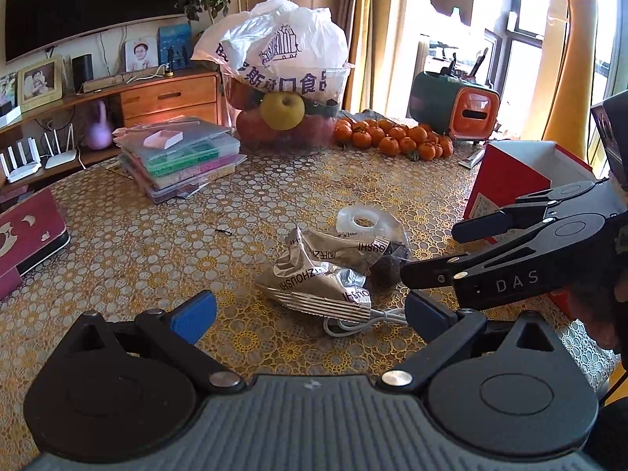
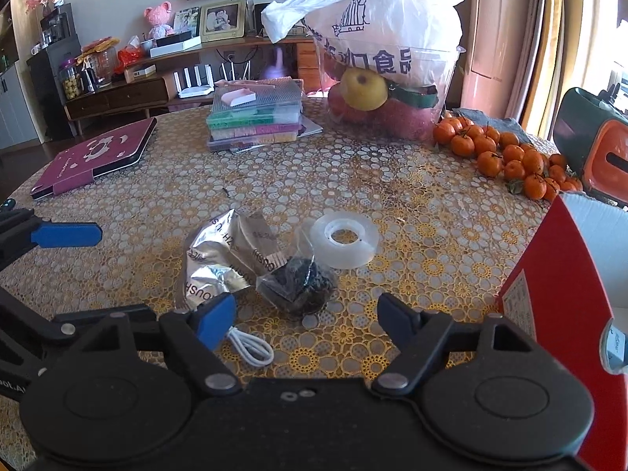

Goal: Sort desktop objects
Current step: 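Move both tools toward the silver foil packet and the clear bag with black item, then grasp the silver foil packet with the left tool while the right tool grasps the clear bag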

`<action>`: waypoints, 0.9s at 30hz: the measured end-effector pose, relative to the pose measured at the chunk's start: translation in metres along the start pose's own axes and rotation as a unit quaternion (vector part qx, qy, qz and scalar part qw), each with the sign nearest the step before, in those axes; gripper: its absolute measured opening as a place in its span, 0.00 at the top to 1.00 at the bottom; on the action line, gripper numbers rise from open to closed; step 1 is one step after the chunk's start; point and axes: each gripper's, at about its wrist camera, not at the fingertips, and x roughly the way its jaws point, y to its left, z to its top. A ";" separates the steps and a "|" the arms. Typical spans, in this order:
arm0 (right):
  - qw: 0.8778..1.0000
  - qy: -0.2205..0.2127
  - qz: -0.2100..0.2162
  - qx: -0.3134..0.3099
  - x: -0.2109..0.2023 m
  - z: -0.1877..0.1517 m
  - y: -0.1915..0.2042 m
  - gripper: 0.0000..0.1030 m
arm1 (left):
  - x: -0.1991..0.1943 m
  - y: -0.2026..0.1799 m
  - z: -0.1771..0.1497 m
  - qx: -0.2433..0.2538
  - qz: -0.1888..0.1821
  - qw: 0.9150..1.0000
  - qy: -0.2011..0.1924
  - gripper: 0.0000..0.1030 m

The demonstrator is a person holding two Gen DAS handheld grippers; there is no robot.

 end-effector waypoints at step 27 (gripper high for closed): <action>0.999 0.017 0.020 0.032 0.046 0.009 -0.014 0.55 | 0.065 0.011 0.007 -0.002 -0.045 0.999 0.015 0.14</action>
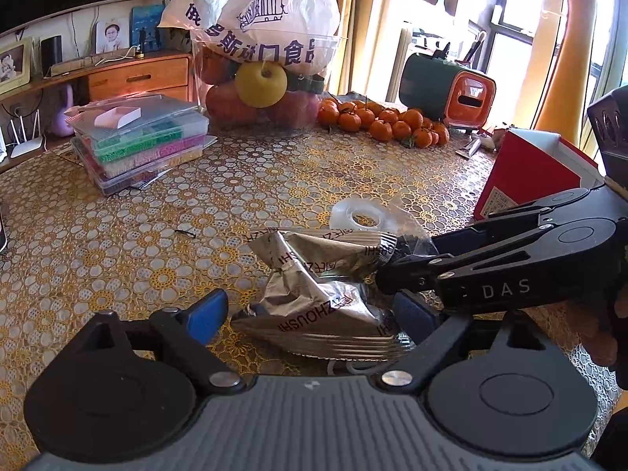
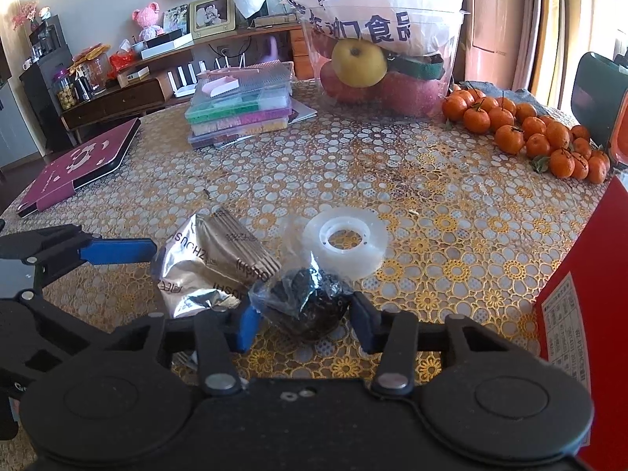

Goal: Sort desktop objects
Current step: 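Grasp the silver foil packet with the left tool while the right tool grasps the clear bag, then lift and carry the foil packet and clear bag over the red shoebox with both tools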

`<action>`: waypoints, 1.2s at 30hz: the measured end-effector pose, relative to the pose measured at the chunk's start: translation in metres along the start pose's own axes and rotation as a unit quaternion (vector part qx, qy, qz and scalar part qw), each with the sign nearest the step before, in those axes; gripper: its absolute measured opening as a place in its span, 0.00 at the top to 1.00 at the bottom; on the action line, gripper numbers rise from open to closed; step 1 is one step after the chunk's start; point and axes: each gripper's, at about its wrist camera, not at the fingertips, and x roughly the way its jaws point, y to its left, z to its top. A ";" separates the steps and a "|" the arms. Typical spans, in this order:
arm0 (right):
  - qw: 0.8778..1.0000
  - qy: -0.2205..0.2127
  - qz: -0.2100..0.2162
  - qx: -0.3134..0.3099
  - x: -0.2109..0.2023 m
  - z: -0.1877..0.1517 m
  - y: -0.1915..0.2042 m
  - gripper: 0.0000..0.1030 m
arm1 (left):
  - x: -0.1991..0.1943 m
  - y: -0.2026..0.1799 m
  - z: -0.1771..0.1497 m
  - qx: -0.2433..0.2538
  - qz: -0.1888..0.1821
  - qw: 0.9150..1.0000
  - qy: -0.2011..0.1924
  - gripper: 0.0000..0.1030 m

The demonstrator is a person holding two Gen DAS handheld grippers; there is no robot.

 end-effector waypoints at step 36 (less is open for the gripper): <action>0.999 -0.040 -0.020 -0.001 -0.072 -0.011 0.011 0.64 | -0.052 -0.024 0.019 -0.042 0.036 0.998 -0.012 0.58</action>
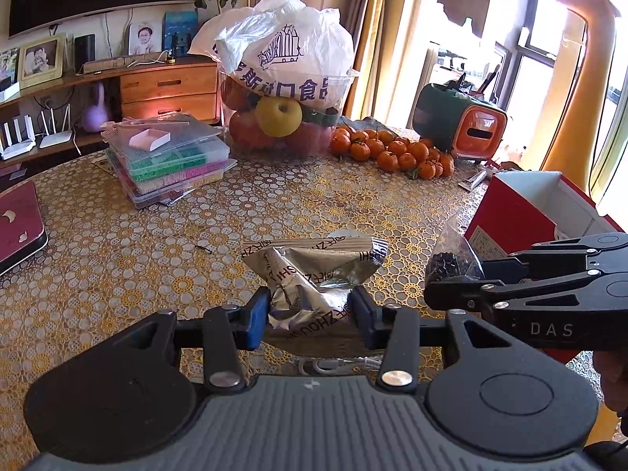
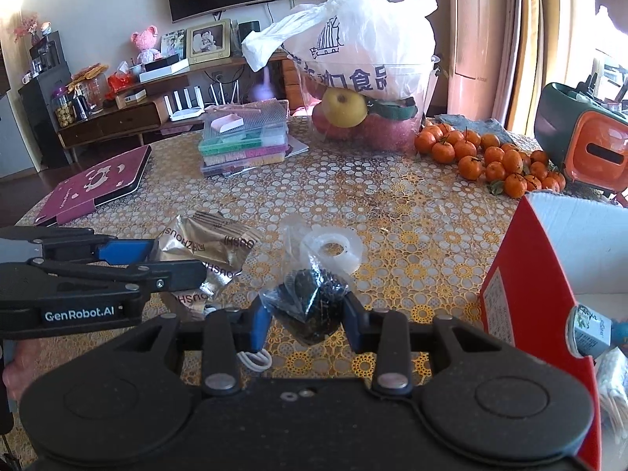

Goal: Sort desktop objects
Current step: 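Lift and carry the foil packet and clear bag over the red shoebox with both tools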

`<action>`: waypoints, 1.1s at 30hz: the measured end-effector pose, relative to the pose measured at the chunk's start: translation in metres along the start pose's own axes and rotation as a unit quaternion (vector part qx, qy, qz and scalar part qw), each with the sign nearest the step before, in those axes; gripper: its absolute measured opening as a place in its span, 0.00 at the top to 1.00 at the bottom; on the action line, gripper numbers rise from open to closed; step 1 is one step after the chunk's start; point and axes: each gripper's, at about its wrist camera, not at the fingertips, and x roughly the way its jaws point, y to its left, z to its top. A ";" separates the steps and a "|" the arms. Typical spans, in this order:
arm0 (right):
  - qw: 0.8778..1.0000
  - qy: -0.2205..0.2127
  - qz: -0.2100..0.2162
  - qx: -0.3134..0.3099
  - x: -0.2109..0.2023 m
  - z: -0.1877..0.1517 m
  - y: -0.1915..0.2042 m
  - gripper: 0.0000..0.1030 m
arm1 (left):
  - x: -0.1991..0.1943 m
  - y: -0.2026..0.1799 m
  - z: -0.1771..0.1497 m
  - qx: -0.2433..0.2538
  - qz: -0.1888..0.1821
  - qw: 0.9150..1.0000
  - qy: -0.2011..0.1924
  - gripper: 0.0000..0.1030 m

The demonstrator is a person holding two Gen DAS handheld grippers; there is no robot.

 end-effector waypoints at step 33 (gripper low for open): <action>0.999 -0.046 0.008 -0.005 -0.119 -0.023 0.003 0.64 | -0.120 -0.081 -0.016 -0.010 0.033 0.999 -0.036 0.58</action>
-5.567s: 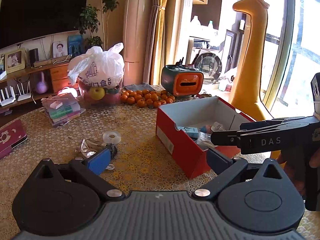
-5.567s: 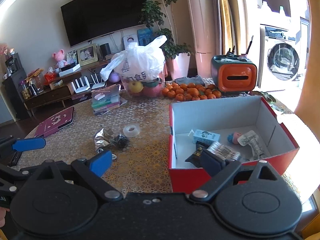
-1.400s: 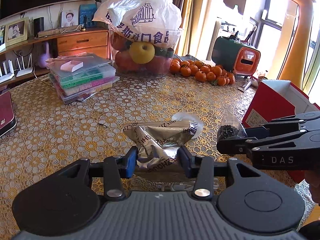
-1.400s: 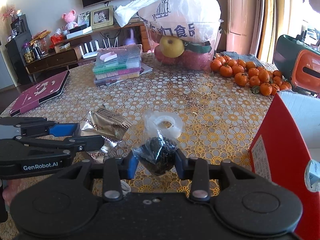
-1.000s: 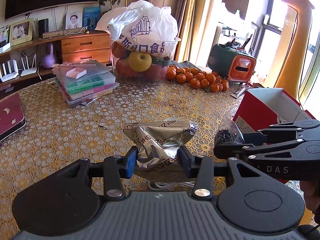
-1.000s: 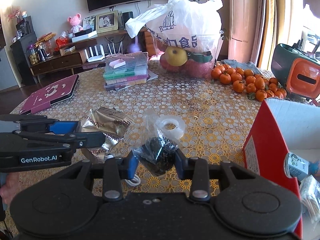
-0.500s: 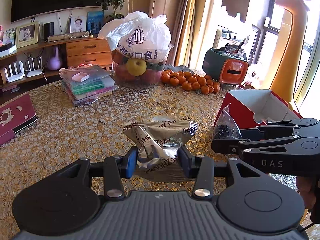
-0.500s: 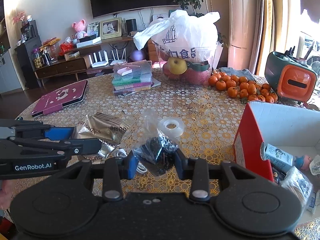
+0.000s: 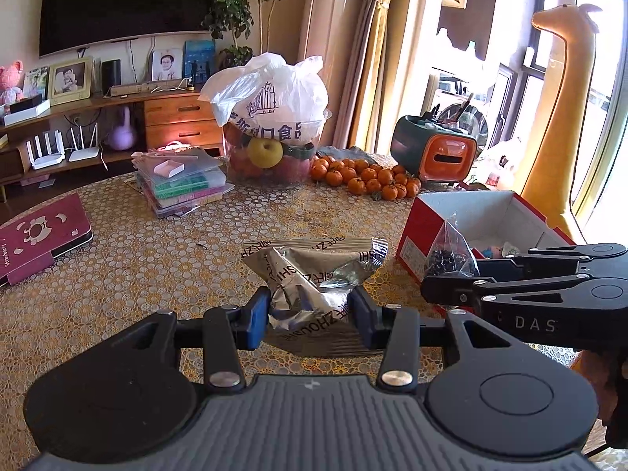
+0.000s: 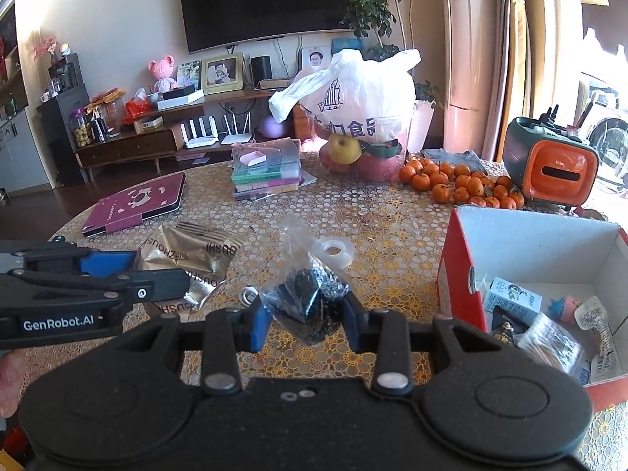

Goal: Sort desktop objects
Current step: 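Lift and carry the foil packet and clear bag over the red shoebox with both tools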

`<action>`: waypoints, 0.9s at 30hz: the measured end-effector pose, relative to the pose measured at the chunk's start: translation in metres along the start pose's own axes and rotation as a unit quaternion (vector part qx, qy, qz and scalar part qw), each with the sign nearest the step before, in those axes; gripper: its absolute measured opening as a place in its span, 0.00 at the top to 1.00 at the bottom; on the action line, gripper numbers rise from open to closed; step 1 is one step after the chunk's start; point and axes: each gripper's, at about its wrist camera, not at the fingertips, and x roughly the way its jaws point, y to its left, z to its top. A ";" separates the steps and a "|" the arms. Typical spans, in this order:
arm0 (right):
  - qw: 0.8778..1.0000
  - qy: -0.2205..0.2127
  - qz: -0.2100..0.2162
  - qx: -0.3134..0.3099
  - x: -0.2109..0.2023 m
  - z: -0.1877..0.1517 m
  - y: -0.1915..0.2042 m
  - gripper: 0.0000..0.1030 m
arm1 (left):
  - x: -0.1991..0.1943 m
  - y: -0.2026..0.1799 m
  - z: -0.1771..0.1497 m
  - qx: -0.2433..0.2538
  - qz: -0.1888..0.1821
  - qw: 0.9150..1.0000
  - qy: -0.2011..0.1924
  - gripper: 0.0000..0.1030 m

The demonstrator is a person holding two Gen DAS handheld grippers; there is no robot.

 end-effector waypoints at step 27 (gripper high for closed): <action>0.999 -0.032 -0.030 -0.001 -0.064 0.002 -0.080 0.64 | -0.011 -0.082 0.012 0.016 -0.043 0.999 -0.008 0.58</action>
